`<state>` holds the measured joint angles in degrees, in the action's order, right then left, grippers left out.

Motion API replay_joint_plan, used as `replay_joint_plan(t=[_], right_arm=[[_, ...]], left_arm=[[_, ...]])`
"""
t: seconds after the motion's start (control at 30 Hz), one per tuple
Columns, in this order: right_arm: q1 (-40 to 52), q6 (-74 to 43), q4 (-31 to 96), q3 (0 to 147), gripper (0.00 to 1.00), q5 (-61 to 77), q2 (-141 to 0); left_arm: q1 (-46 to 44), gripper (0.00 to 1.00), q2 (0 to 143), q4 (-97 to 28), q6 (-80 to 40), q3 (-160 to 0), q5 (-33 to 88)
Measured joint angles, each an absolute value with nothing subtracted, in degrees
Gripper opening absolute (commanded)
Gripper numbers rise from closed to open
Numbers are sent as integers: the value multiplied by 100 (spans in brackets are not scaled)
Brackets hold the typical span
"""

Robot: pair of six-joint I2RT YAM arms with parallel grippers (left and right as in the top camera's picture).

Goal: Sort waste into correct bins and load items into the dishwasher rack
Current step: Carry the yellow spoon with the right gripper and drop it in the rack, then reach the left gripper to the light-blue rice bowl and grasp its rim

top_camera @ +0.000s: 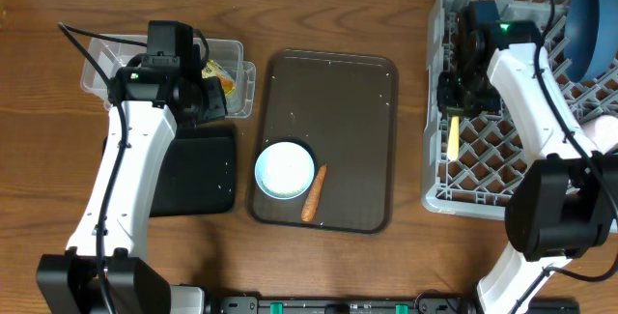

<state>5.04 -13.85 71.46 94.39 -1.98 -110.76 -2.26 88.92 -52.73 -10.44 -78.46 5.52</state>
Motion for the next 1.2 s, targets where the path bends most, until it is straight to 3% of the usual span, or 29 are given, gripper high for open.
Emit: replay_joint_plan(t=[0.03,0.13,0.63,0.73,0.8,0.83,1.2], right_arm=[[504,-1380,7089,9362,4,-202,-11076],[504,-1372,7002,9212,22,-220,-11076],[504,-1315,6919,9183,34,-237,-11076],[506,-1308,6845,9406,49,-198,-11006],[513,-1245,6654,9550,64,-93,-10836],[521,-1186,6512,9625,68,-14,-10702],[880,-1028,6184,9861,73,301,-10125]], left_arm=[[-226,36,8892,-5273,-1044,-7846,552],[-226,36,8892,-5273,-1044,-7846,552],[-226,36,8892,-5273,-1044,-7846,554],[-226,36,8892,-5273,-1044,-7846,554],[-226,36,8892,-5275,-1044,-7846,554],[-226,47,8892,-5273,-1044,-7846,556],[-709,54,8892,-5238,-1090,-7817,738]])
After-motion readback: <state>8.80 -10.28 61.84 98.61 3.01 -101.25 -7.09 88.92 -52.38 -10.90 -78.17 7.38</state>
